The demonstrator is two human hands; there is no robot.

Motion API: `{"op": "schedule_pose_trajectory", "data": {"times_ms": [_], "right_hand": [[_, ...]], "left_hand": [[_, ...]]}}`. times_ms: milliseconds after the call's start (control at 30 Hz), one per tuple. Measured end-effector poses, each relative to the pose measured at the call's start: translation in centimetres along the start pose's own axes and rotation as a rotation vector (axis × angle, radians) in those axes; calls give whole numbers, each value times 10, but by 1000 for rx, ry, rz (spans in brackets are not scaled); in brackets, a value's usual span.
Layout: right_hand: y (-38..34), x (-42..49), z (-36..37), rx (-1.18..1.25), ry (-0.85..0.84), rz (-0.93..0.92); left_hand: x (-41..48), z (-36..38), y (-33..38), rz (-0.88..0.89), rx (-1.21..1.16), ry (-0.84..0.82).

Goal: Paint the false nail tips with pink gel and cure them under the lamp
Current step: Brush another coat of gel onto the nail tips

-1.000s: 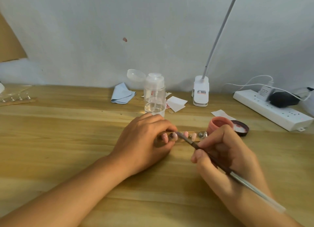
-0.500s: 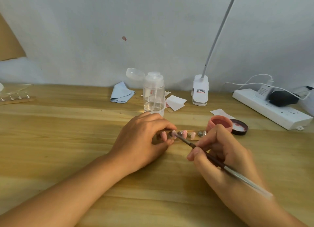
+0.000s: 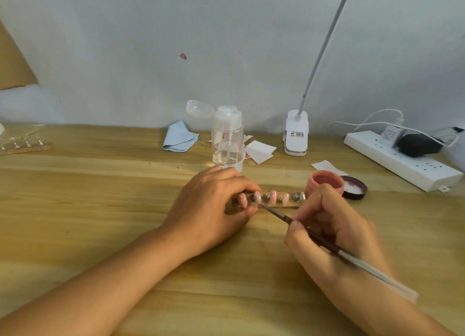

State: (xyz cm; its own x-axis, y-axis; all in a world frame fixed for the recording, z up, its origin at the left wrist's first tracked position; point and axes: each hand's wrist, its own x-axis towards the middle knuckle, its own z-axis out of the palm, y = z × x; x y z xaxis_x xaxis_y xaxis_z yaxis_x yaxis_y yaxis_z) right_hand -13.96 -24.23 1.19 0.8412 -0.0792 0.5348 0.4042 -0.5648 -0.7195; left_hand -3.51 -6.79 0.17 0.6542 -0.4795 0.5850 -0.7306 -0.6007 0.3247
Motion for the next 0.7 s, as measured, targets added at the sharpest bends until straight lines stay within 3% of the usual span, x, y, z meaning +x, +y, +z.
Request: {"op": "schedule_pose_trajectory", "data": {"times_ms": [567, 700], "right_hand": [[1, 1, 3, -7, 12, 11], [-1, 0, 0, 40, 88, -14]], "left_hand": [[0, -1, 0, -17, 17, -20], [0, -1, 0, -20, 33, -27]]}}
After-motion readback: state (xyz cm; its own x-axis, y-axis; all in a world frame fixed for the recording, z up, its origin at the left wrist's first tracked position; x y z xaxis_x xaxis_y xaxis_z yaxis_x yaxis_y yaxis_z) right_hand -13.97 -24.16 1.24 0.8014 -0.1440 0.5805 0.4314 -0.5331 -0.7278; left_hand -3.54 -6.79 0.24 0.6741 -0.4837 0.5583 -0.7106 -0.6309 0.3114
